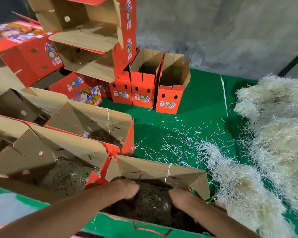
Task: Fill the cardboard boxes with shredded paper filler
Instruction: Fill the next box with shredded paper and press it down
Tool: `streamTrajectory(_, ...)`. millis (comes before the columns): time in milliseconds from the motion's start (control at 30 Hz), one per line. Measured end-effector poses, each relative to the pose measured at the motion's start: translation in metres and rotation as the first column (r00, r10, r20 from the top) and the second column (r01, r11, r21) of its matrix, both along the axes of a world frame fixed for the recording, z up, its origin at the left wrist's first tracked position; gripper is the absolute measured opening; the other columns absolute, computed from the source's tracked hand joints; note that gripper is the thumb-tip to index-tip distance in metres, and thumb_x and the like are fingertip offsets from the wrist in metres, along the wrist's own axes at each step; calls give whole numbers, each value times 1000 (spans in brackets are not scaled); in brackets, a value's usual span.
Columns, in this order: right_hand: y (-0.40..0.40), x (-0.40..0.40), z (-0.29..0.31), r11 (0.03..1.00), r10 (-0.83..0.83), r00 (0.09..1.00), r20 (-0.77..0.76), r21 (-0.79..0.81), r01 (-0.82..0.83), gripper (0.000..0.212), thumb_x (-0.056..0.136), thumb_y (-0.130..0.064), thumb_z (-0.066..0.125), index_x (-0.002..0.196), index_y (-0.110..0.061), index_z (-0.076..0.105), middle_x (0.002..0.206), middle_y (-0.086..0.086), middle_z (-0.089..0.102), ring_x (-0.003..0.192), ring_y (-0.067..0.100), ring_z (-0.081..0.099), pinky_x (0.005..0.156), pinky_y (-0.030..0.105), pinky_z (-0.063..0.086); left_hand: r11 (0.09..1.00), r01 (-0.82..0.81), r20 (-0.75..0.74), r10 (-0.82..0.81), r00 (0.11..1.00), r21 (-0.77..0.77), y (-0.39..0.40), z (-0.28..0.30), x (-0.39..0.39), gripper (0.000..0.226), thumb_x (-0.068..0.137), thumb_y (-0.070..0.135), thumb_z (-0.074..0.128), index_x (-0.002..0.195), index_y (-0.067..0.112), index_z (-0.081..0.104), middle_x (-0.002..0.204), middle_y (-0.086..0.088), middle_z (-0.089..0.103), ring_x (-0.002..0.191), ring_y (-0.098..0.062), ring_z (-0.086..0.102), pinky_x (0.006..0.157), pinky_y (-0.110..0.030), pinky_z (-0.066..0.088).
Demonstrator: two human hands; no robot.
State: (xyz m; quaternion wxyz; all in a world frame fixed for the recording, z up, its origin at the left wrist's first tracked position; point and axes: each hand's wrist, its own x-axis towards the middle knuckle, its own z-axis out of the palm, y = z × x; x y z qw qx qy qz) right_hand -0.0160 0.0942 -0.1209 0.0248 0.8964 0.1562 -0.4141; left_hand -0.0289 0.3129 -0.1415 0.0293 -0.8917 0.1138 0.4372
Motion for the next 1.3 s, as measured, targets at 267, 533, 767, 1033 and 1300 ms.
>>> streamTrajectory(267, 53, -4, 7, 997, 78, 995, 69, -22, -77, 38, 91, 8, 47, 125, 2, 62, 130, 23, 62, 120, 40, 61, 99, 44, 47, 999, 49, -30, -49, 998, -17, 50, 17, -4, 27, 96, 14, 55, 122, 5, 59, 126, -18, 62, 111, -34, 61, 83, -38, 46)
streamTrajectory(533, 65, -4, 48, 993, 102, 984, 147, 40, -109, 26, 85, -2, 63, 110, -5, 67, 115, 17, 69, 100, 33, 70, 78, 37, 54, 966, -51, -4, 52, 999, -254, 30, 71, 15, 23, 90, 23, 62, 111, 12, 64, 111, -11, 68, 100, -29, 63, 82, -34, 52)
streamTrajectory(767, 52, -8, 114, 951, 51, 975, 218, 289, -114, 9, 92, -8, 59, 97, -6, 66, 92, 11, 69, 86, 30, 70, 77, 42, 60, 951, -48, 87, 78, 993, -306, 6, 119, 0, 16, 92, 24, 62, 79, 15, 58, 74, 1, 55, 73, -21, 52, 70, -35, 48)
streamTrajectory(1033, 46, 11, 156, 891, -33, 716, 698, 345, -296, 27, 92, -47, 63, 94, -24, 48, 71, -9, 52, 68, 16, 56, 56, 32, 41, 916, -179, 229, 272, 935, -358, -3, 144, -28, 17, 91, 32, 61, 81, 26, 50, 79, 5, 59, 71, -17, 56, 55, -27, 37)
streamTrajectory(1300, 49, 15, 149, 858, 63, 670, 740, 302, -415, 22, 101, -38, 53, 103, -22, 68, 102, -5, 64, 83, 15, 60, 67, 30, 46, 794, -314, 248, 493, 834, -521, 6, 167, -48, 22, 91, 48, 62, 92, 26, 64, 98, 2, 71, 75, -12, 62, 69, -30, 50)
